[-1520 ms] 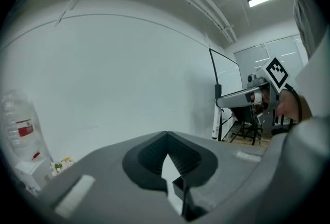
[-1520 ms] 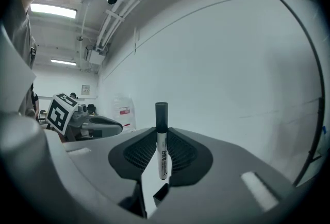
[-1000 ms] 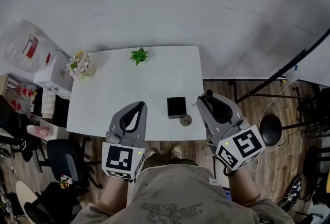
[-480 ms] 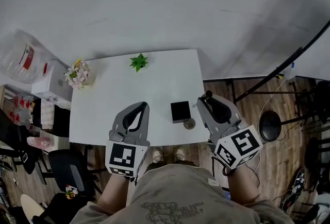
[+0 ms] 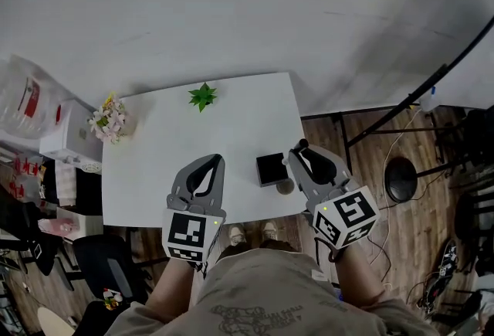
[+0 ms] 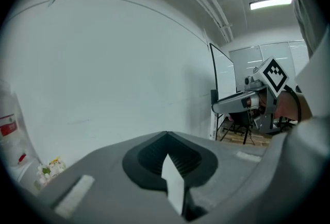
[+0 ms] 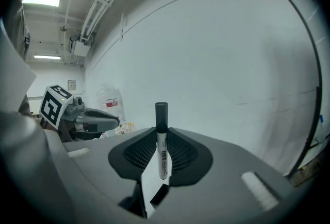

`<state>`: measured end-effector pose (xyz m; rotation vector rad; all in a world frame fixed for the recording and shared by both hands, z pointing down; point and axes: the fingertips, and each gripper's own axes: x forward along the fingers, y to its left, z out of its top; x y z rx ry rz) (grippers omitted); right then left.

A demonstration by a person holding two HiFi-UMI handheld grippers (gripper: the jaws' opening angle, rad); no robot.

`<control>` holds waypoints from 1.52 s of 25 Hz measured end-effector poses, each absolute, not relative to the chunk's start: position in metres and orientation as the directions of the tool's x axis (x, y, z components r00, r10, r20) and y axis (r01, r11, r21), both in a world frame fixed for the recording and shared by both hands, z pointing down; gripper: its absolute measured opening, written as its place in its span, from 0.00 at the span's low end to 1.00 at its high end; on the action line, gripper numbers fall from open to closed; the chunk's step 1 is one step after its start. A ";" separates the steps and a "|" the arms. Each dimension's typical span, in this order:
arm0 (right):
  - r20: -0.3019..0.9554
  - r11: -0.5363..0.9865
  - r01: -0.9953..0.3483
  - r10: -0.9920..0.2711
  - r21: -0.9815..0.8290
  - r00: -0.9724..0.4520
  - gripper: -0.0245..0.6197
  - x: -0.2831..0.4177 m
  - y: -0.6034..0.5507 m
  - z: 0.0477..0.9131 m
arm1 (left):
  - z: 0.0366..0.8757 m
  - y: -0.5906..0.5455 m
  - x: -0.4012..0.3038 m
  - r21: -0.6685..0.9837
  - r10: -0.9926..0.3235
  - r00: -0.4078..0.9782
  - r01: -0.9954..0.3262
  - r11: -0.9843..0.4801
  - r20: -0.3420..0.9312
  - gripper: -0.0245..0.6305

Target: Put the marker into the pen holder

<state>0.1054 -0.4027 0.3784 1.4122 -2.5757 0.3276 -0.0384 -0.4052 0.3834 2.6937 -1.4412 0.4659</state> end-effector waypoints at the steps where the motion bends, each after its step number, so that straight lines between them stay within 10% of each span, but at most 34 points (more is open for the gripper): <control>1: 0.278 0.518 -0.849 -0.805 -0.102 -0.524 0.18 0.104 -0.406 0.384 | 0.387 -0.407 -0.039 -0.096 -0.802 0.521 -0.818 -0.566 0.292 0.04; 38: 0.789 0.495 -0.864 -0.490 -0.097 -0.370 0.21 0.087 -0.405 0.653 | 0.548 -0.397 -0.025 0.082 -0.627 0.545 -0.787 -0.611 0.556 0.04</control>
